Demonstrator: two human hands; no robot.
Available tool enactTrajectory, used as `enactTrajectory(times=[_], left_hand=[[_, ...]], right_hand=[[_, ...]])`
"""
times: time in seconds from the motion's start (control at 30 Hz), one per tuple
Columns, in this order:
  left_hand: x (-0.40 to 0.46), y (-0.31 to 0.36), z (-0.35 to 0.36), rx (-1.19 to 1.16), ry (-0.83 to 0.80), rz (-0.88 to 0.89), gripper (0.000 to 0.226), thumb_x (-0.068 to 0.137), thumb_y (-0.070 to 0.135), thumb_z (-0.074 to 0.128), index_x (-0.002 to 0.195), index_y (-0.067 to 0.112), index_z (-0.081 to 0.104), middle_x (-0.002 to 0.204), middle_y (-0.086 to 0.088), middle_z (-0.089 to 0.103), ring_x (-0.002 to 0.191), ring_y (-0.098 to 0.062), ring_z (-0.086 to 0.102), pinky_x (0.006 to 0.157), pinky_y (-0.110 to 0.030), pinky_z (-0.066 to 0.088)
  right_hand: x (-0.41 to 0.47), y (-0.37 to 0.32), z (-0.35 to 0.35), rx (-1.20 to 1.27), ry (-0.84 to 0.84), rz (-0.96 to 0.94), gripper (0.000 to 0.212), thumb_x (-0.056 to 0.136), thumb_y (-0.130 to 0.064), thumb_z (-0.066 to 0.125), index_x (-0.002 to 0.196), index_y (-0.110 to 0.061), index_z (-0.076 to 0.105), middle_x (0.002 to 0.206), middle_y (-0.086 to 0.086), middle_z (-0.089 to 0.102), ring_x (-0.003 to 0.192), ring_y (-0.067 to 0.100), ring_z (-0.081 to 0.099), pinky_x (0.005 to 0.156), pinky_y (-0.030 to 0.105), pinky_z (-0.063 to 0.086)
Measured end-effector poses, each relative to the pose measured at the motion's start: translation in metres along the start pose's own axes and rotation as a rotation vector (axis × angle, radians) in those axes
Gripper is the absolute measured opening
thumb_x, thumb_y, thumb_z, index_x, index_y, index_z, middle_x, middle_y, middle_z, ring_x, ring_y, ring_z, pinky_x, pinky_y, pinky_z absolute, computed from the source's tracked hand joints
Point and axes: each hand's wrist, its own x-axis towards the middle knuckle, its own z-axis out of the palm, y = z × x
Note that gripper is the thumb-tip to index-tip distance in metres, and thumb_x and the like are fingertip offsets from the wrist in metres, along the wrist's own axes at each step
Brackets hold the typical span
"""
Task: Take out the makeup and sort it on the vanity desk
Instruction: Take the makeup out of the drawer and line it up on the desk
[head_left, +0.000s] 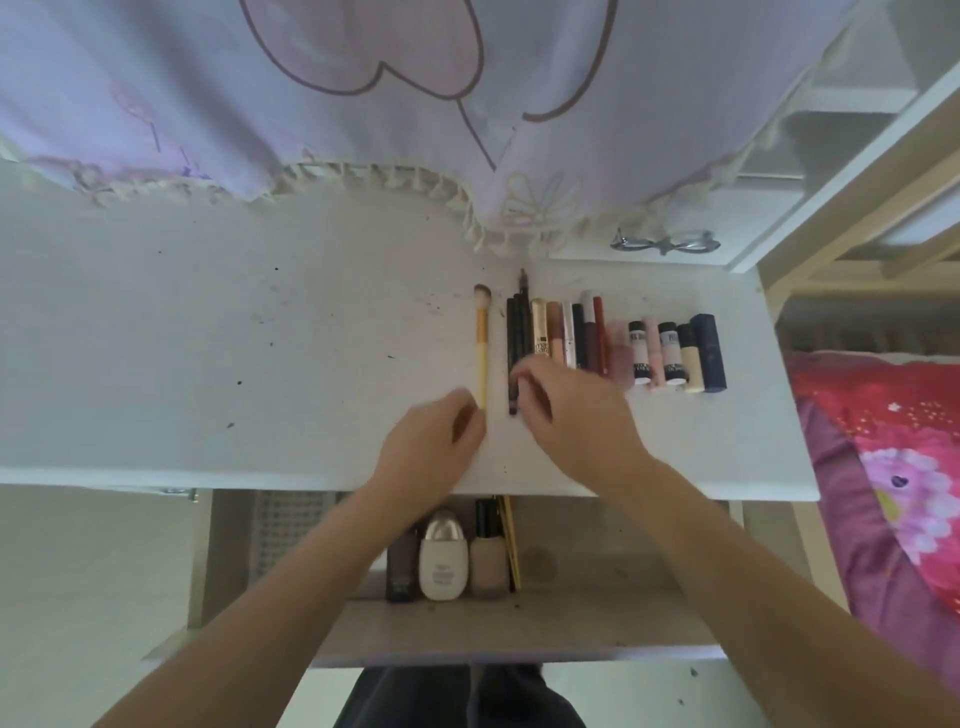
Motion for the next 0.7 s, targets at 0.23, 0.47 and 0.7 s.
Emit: enactTrajectory(times=[0.23,0.47,0.7], left_hand=[[-0.059,-0.031,0.097,0.133,-0.25,-0.153,0.022,0.096,0.024,0.043,0.107,0.019,0.061,0.097,-0.006,0.067,0.086,-0.02,0.062,0.076,-0.034,0.051],[-0.015,-0.027,0.138,0.427,-0.155,-0.234,0.027,0.099,0.013,0.033,0.102,0.008,0.059,0.105,-0.013,0.065,0.094,-0.029,0.063,0.076,-0.035,0.05],[-0.009,-0.028,0.147,0.541,-0.12,-0.261,0.022,0.096,0.007,0.033,0.096,0.009,0.054,0.101,-0.011,0.063,0.092,-0.028,0.062,0.068,-0.033,0.044]], right_hand=[[-0.109,0.04,0.096,-0.032,-0.556,0.376,0.017,0.097,-0.025,0.039,0.096,-0.015,0.053,0.096,0.008,0.065,0.086,0.027,0.062,0.066,0.032,0.047],[-0.088,0.062,0.154,-0.01,-0.448,0.544,0.03,0.099,-0.023,0.038,0.111,-0.009,0.061,0.116,0.014,0.063,0.105,0.029,0.061,0.087,0.037,0.052],[-0.092,0.056,0.152,0.05,-0.467,0.466,0.03,0.095,-0.031,0.039,0.112,-0.013,0.055,0.111,0.013,0.063,0.1,0.033,0.061,0.083,0.039,0.052]])
